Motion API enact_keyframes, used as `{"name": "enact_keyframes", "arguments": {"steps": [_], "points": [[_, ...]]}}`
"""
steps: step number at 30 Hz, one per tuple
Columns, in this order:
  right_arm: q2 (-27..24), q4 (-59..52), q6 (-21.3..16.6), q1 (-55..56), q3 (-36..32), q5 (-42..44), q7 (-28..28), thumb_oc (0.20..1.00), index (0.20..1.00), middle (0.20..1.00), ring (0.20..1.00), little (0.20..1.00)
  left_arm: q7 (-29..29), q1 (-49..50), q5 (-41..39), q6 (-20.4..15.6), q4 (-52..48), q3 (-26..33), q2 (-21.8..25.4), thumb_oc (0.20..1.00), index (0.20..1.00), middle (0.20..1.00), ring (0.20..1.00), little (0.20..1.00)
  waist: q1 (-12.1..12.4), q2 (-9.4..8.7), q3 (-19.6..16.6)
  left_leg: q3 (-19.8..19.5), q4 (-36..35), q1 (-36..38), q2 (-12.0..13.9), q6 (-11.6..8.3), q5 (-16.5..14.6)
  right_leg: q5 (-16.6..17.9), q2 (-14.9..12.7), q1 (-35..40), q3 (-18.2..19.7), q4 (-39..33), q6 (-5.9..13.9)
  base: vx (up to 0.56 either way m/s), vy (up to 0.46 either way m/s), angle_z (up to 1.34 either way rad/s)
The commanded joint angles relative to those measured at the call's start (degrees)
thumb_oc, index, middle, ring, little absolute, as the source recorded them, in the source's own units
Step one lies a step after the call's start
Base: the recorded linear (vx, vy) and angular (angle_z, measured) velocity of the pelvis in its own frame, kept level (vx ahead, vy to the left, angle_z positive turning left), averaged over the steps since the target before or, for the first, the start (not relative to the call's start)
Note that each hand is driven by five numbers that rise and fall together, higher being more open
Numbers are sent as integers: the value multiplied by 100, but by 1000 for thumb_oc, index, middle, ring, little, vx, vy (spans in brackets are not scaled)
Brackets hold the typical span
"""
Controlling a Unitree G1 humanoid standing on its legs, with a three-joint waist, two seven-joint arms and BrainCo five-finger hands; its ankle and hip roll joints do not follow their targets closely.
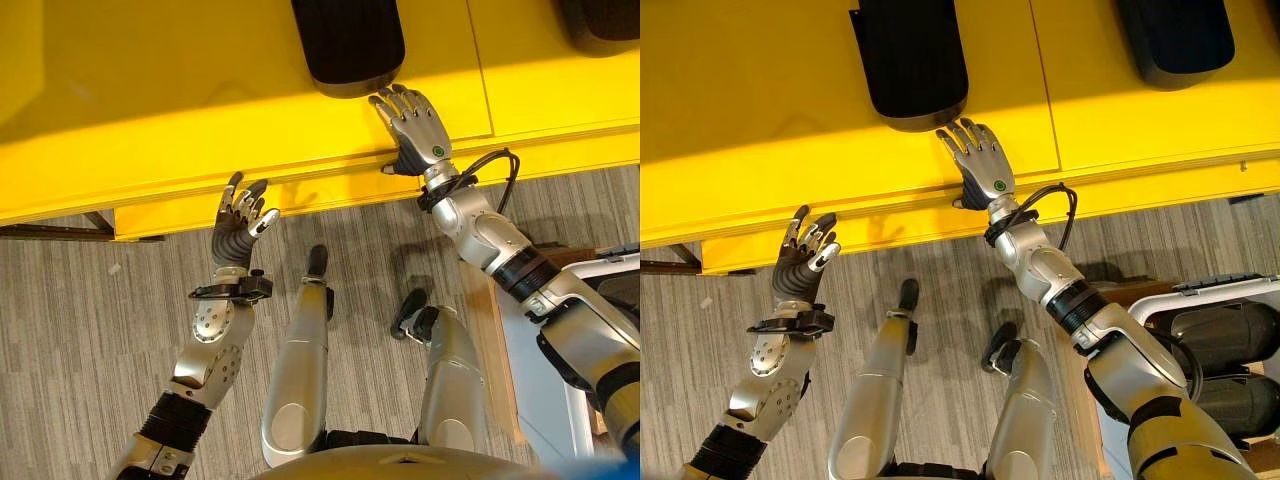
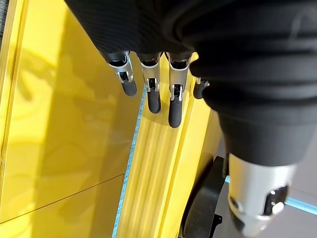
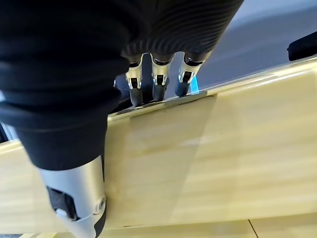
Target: Move parts from the plastic box to the shelf.
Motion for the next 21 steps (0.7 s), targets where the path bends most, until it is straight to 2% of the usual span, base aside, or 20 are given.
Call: {"name": "enact_keyframes", "arguments": {"steps": [1, 14, 21], "points": [[673, -101, -263, -1048, -85, 334, 227, 1000, 1000, 1000, 1000, 1000, -5, 14, 73, -157, -391, -64, 92, 1000, 1000, 1000, 1000, 1000, 452, -255, 252, 240, 316, -93, -158, 428, -569, 33, -112, 458, 221, -218, 385, 0, 0, 0], [-84, -1199, -421, 56, -508, 385, 317, 1000, 1000, 1000, 1000, 1000, 57, 36, 208, -76, -419, 35, -21, 1000, 1000, 1000, 1000, 1000, 239, -364, 252, 268, 319, -76, -92, 401, -566, 25, -79, 450, 258, -223, 374, 0, -1, 0], [-458, -2178, -727, 1403, -1085, 686, 272, 1000, 1000, 1000, 1000, 1000, 82, 115, 314, -52, -446, 157, -25, 1000, 1000, 1000, 1000, 1000, 45, -413, 252, 301, 179, 152, -15, 362, -497, 38, -31, 608, 289, -332, 375, 0, 0, 0]]}}
